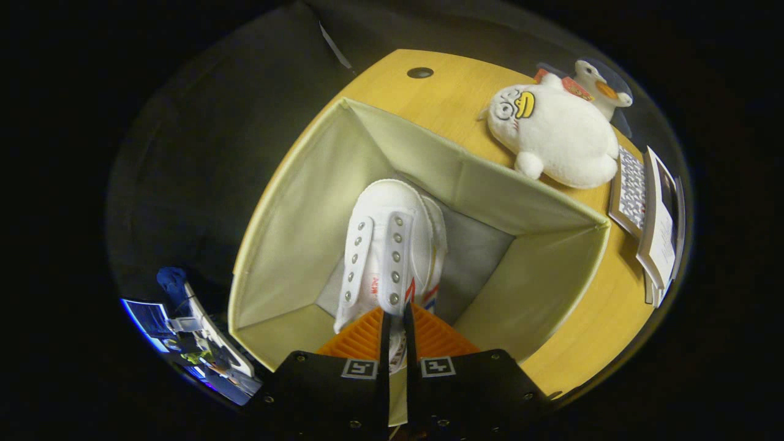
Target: Open the storage box then place both shoes into the box .Put the left shoe in first, then the right shoe, with the right side of both shoes facing outward in a uniform manner.
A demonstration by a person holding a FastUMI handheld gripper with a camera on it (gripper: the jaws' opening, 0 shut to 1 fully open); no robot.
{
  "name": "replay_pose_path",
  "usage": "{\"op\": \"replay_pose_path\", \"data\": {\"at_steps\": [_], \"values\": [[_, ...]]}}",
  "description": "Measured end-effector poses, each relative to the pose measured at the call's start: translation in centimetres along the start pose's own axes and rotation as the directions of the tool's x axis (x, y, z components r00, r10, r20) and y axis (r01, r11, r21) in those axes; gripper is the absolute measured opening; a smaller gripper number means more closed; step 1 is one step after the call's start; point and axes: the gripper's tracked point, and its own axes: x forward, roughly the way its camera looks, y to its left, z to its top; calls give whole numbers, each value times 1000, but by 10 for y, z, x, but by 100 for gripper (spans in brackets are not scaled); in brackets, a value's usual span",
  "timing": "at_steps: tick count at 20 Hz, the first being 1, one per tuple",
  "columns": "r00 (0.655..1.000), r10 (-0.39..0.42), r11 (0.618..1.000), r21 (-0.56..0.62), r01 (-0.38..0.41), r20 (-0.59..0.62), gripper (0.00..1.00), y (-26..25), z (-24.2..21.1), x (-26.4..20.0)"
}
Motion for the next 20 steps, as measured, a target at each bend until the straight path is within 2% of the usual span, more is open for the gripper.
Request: {"op": "replay_pose_path", "data": {"at_steps": [1,2,3,4,5,6,7,10,14,17,20], "values": [[1000,8,1000,-15,-8,24,15,2,3,-12],[998,20,999,-28,-18,54,32,2,6,-24],[996,26,999,-30,-23,85,41,0,8,-38],[993,39,999,-24,-36,114,55,-2,9,-52],[988,52,999,-18,-50,143,64,-4,10,-67],[984,42,999,-14,-41,174,88,-12,9,-81],[977,40,999,-8,-39,208,98,-18,10,-94],[951,1,1000,3,-1,309,99,-44,8,-128],[889,-60,997,66,34,455,99,-77,1,-179],[814,-119,991,120,61,569,99,-101,-1,-219],[701,-170,984,151,89,693,99,-119,-4,-267]]}}
